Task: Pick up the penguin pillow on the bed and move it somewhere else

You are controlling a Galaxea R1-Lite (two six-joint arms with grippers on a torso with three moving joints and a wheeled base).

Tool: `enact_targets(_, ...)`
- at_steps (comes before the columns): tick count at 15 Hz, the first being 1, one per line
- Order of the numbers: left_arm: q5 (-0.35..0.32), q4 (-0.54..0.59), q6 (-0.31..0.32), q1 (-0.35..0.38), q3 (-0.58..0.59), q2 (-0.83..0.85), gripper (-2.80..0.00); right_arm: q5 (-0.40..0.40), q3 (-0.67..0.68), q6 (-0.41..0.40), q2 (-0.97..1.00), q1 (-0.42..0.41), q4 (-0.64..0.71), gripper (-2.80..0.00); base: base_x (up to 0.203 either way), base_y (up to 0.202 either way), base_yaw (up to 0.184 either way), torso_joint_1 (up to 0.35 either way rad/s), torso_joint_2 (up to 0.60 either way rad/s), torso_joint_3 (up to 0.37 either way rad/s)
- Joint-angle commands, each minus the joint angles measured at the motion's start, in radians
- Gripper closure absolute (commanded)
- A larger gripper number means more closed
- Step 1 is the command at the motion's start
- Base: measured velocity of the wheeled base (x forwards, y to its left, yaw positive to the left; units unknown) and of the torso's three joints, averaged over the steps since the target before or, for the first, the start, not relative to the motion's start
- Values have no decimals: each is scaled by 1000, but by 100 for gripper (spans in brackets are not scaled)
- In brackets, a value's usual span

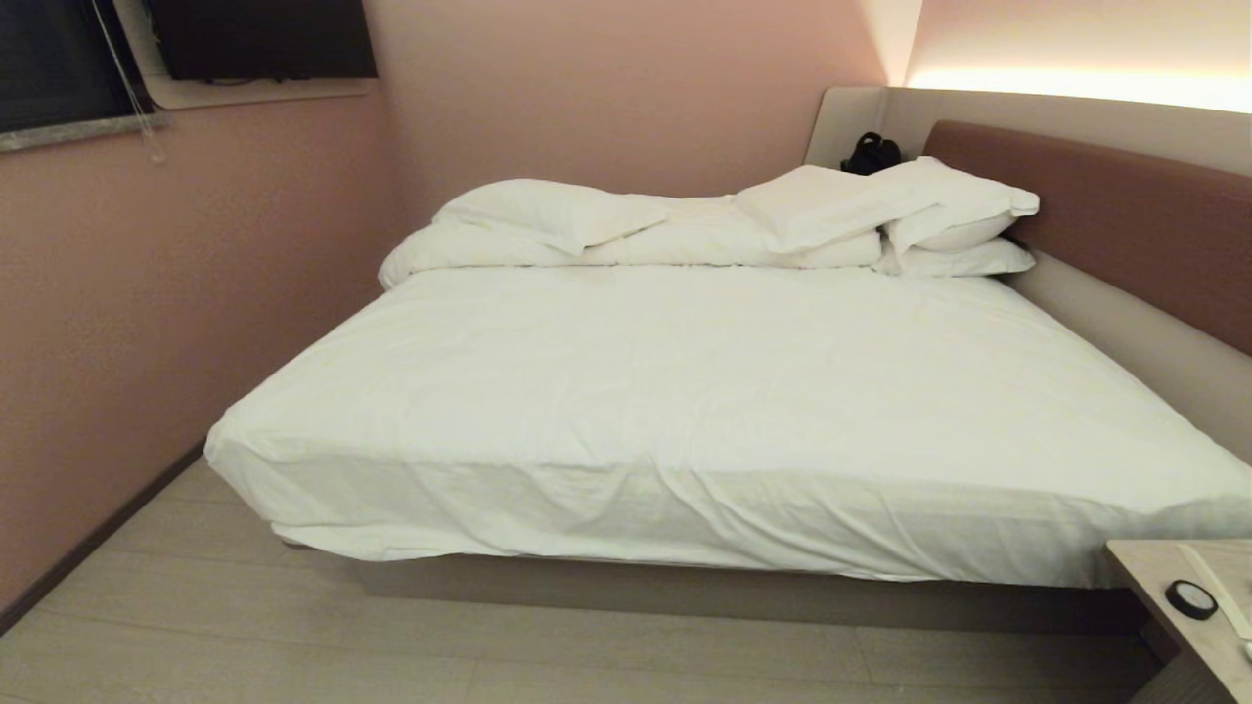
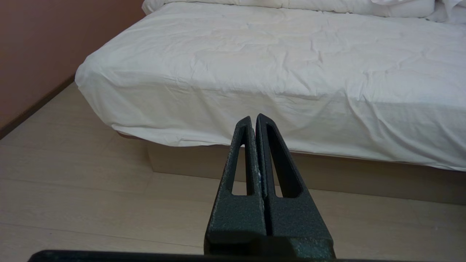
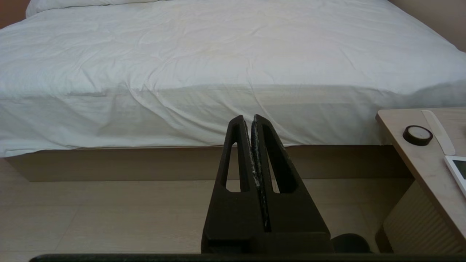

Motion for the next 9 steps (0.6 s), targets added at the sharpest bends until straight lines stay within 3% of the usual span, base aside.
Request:
enact_targets(1,0,-1,-1,0,0,0,0,0,0,-1,0,0,-1,0,0,0,0,0,0,0)
enact_targets(9,0,-1,-1,0,0,0,0,0,0,12,0,0,1,0,0,0,0,0,0,0)
